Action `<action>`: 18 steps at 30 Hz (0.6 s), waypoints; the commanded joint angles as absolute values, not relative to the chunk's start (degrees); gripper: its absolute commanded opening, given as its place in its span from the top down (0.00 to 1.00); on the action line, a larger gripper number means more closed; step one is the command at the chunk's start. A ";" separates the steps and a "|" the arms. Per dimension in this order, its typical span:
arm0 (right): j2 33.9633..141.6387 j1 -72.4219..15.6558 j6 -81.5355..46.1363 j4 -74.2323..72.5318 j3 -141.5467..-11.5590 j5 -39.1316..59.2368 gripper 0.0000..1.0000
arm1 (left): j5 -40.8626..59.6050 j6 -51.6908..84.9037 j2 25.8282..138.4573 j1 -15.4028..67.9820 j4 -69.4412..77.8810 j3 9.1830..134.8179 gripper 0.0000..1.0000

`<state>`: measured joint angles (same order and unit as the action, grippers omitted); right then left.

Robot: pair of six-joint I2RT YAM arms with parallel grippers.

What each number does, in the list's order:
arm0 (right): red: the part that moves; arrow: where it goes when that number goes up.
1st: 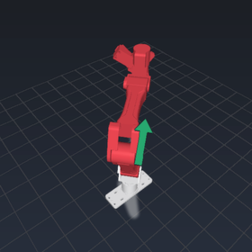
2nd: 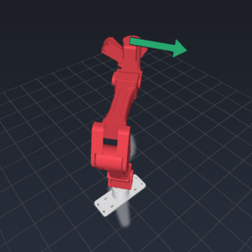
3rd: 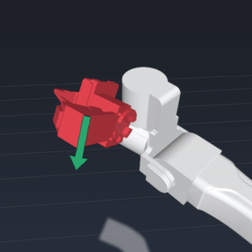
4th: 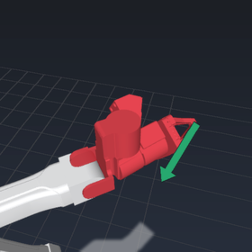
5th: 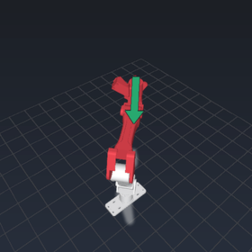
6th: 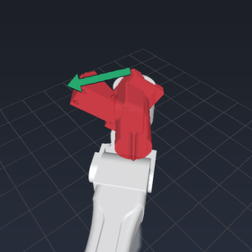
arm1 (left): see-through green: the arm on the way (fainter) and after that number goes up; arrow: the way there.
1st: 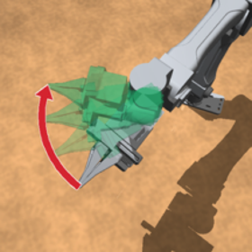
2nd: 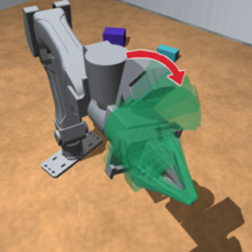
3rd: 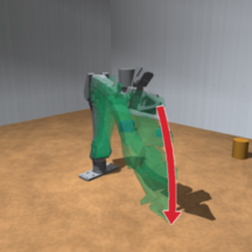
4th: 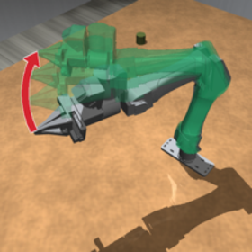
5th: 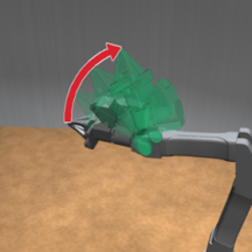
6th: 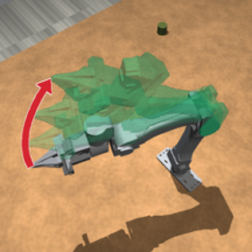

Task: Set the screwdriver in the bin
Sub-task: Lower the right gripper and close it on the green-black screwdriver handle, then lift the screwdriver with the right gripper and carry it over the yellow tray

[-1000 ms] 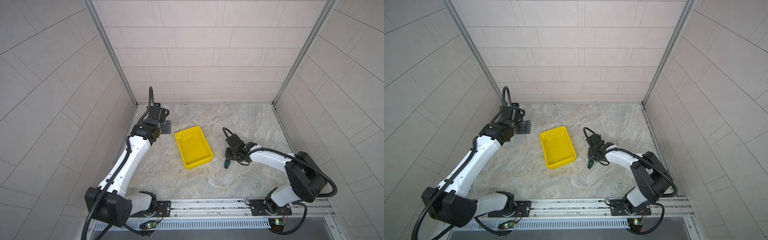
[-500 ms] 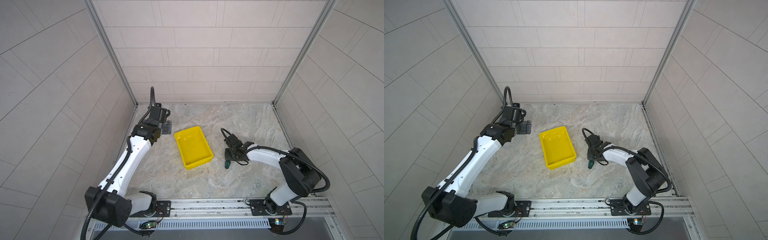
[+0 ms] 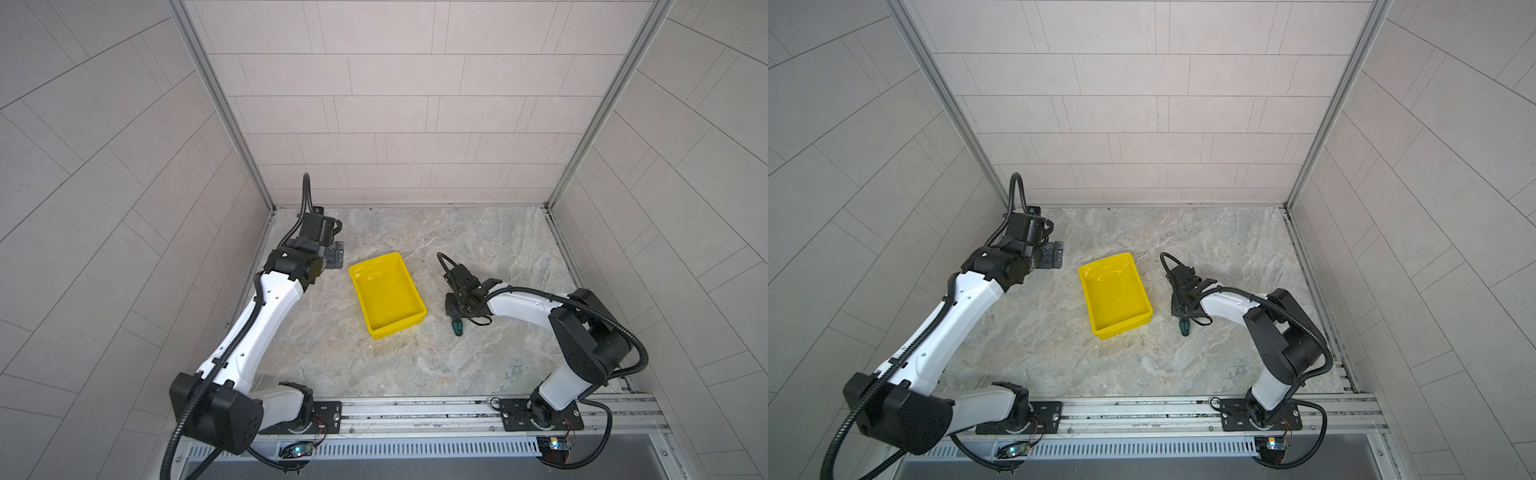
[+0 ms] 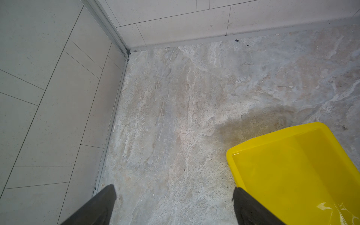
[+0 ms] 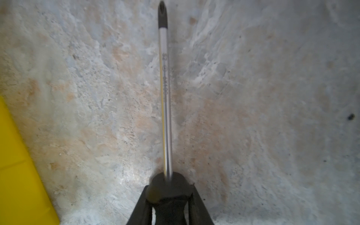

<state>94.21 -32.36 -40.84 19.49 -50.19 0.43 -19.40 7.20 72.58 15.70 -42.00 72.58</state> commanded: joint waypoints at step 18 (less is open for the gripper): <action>92.22 -32.69 -36.66 24.48 -52.85 -3.07 0.98 | -21.62 6.59 72.44 16.44 -42.99 72.07 0.00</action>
<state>94.39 -32.45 -37.89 21.58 -51.48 -0.54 -20.18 6.59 72.62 16.08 -42.06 72.44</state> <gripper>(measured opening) 0.180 0.996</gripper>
